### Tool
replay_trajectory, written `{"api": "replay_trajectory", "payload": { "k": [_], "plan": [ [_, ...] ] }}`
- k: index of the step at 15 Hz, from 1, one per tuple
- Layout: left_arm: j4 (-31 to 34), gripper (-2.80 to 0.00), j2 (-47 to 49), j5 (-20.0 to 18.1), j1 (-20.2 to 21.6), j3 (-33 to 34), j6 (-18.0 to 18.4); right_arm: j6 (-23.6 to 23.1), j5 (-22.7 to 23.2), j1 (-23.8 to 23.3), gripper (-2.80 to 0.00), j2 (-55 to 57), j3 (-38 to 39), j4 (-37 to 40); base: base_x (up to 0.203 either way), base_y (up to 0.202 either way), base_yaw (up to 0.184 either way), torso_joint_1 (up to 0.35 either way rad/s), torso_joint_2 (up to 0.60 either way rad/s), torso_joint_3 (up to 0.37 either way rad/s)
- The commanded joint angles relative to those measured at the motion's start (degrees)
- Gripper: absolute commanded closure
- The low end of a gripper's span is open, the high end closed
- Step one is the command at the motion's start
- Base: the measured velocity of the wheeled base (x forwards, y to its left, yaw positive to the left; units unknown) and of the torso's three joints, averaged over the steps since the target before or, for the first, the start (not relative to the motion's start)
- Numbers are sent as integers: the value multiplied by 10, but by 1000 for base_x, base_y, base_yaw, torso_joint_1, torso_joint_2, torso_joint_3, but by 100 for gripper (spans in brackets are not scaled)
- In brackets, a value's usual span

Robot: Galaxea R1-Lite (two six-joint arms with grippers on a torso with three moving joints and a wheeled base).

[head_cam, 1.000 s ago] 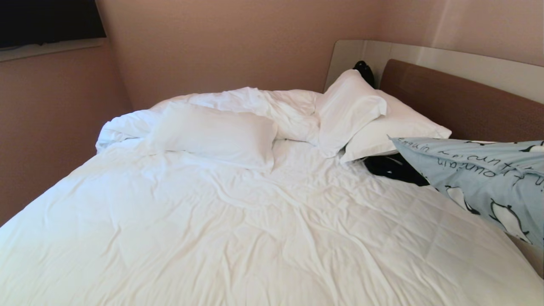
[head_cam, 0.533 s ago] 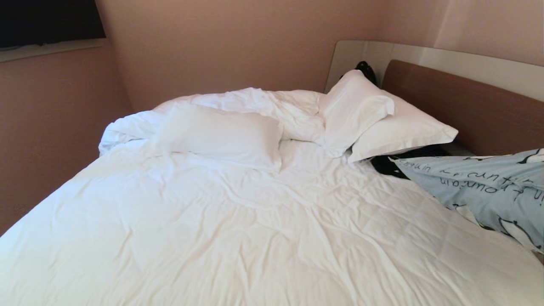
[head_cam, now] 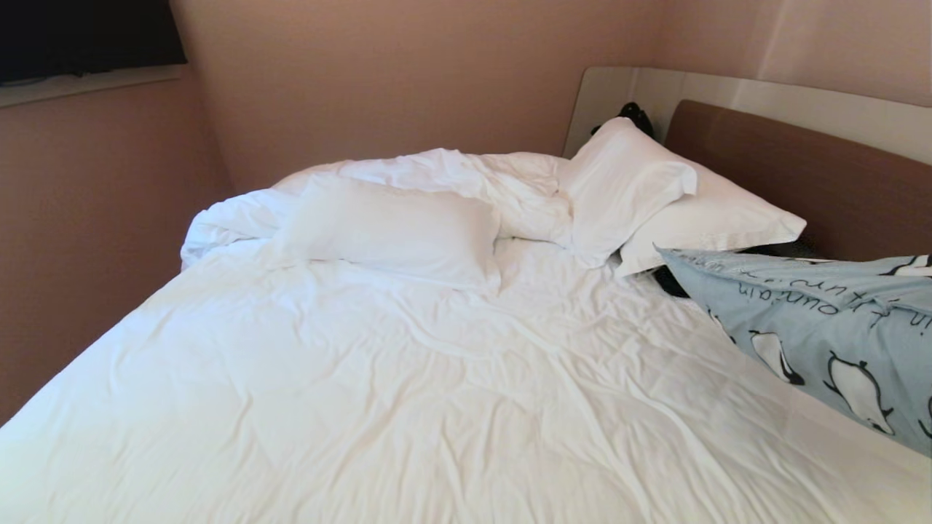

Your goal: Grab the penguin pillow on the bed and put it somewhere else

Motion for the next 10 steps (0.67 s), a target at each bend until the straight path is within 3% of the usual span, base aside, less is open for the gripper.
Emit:
{"api": "replay_trajectory", "payload": {
  "k": [1,6,10],
  "plan": [
    [0,0,0,0,0,0,0,1,0,1,0,1,-3,-1,0,0,0,0,0,0],
    [0,0,0,0,0,0,0,1,-1,1,0,-12,1,0,0,0,0,0,0,0],
    [0,0,0,1,0,0,-1,0,-2,1,0,-29,8,0,-153,0,1,6,2,0]
  ]
}}
